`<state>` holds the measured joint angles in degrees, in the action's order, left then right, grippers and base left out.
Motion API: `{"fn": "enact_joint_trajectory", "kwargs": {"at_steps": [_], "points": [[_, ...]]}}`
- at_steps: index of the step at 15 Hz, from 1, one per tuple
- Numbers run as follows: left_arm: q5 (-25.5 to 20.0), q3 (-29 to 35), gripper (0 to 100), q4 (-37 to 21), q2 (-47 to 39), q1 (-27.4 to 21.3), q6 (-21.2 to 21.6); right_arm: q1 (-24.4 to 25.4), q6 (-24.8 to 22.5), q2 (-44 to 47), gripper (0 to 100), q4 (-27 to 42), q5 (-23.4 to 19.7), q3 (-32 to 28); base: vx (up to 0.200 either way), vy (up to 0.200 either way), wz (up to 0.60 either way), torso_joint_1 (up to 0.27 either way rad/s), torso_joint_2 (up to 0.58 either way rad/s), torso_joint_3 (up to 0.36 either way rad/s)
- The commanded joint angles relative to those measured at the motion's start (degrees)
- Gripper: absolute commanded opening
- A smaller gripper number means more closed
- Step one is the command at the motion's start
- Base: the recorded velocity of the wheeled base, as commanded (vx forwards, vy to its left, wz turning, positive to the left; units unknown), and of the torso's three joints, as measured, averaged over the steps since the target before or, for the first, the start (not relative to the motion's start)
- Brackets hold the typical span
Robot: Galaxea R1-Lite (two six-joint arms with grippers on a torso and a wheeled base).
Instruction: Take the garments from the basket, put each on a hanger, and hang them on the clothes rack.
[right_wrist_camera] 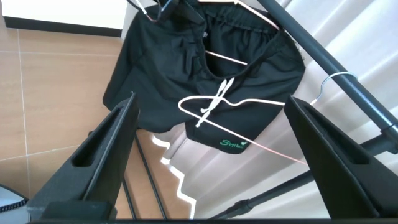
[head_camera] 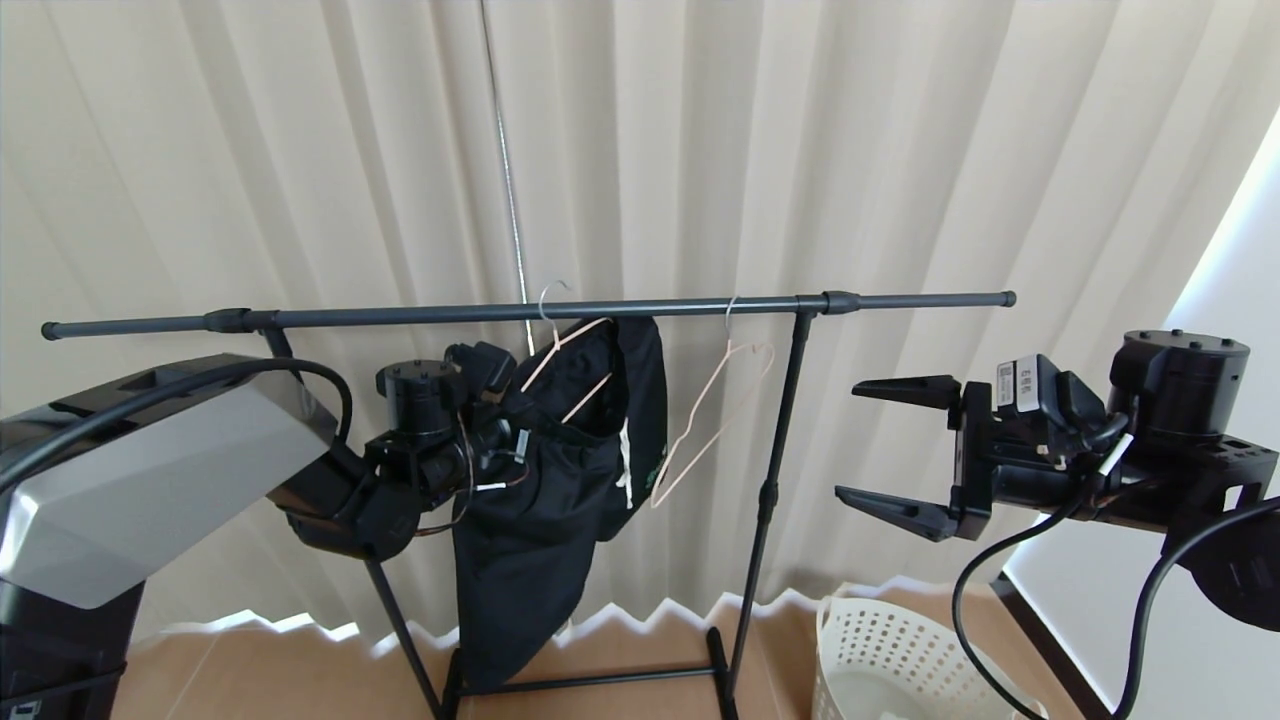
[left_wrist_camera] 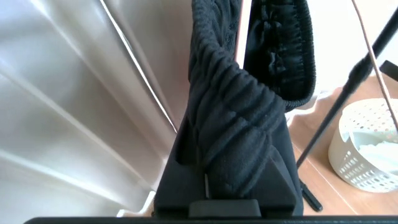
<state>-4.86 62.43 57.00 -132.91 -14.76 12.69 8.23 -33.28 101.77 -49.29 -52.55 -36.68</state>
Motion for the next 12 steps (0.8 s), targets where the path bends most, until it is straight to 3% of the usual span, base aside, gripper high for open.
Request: {"fn": "enact_joint_trajectory", "kwargs": {"at_steps": [1,4,12], "points": [[0.0,1.6,0,0.0,-1.9,0.0,0.1,-0.1,0.0,0.1,100,0.0,0.0,-0.1,0.000,0.000,0.00,0.000,0.00,0.000],[2.0,6.9,0,-0.1,-5.6,0.0,0.0,-0.1,0.0,0.2,100,0.0,0.0,-0.1,0.000,0.000,0.00,0.000,0.00,0.000],[2.8,13.2,0,-0.5,-10.3,0.1,-0.1,-0.1,0.1,0.5,100,0.0,0.1,-0.8,0.000,0.000,0.00,0.000,0.00,0.000]]}}
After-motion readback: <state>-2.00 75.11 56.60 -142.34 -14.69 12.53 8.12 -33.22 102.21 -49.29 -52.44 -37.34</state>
